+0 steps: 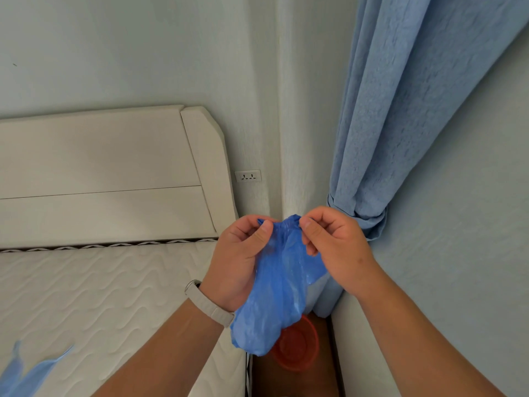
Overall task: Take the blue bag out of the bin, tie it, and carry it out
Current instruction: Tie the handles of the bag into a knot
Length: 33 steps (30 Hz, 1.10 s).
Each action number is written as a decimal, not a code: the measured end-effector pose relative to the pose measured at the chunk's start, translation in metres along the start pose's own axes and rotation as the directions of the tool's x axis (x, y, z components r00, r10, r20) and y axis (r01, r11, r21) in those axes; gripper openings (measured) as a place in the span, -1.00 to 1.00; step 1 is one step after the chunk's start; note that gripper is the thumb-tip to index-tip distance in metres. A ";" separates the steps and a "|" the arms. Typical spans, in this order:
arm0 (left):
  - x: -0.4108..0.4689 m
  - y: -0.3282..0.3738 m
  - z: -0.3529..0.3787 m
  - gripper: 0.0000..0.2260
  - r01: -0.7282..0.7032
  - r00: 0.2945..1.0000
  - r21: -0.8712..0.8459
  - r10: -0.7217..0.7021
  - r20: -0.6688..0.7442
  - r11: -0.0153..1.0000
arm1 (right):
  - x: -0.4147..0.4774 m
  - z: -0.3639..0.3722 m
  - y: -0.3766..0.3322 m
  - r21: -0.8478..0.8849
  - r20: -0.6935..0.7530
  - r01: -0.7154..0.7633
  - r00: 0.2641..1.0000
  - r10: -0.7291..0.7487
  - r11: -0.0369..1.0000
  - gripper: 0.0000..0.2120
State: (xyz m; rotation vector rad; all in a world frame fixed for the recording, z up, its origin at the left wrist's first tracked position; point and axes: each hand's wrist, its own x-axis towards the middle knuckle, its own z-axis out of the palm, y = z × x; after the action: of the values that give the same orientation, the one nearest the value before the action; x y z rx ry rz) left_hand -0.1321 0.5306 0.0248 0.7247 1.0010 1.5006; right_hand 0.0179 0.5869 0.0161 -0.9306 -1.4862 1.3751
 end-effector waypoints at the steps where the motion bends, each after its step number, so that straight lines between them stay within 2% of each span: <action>1: 0.000 0.000 -0.001 -0.85 0.010 1.000 -0.016 -0.010 -0.001 1.000 | 0.000 0.000 0.001 0.013 -0.012 -0.004 1.000 0.004 1.000 -0.76; 10: 0.005 -0.004 -0.023 -0.93 -0.034 0.998 -0.121 0.026 -0.065 0.992 | 0.005 0.000 0.019 0.006 -0.059 -0.079 0.995 0.079 0.997 -0.75; 14: 0.006 -0.005 -0.031 -0.80 -0.045 0.996 -0.175 0.030 -0.083 0.984 | 0.008 -0.004 0.020 0.005 -0.131 -0.094 0.987 0.094 0.996 -0.78; 24: 0.003 -0.013 -0.069 -0.79 -0.044 0.952 0.036 0.052 -0.301 0.998 | 0.011 -0.014 0.032 -0.073 -0.255 -0.153 0.958 0.130 0.986 -0.79; 29: -0.001 -0.010 -0.093 -0.76 -0.035 0.898 0.087 0.070 -0.435 0.996 | 0.019 -0.021 0.036 0.106 -0.373 -0.170 0.907 0.197 0.980 -0.76; 33: -0.002 -0.001 -0.095 -0.83 -0.035 0.876 0.277 0.163 -0.454 0.960 | 0.019 -0.023 0.031 0.092 -0.275 -0.168 0.943 0.188 0.981 -0.76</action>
State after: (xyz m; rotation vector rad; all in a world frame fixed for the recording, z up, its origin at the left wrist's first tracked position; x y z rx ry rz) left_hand -0.2143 0.5105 -0.0183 0.6075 1.5784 1.6985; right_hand 0.0323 0.6152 -0.0123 -1.1884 -1.1554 1.3453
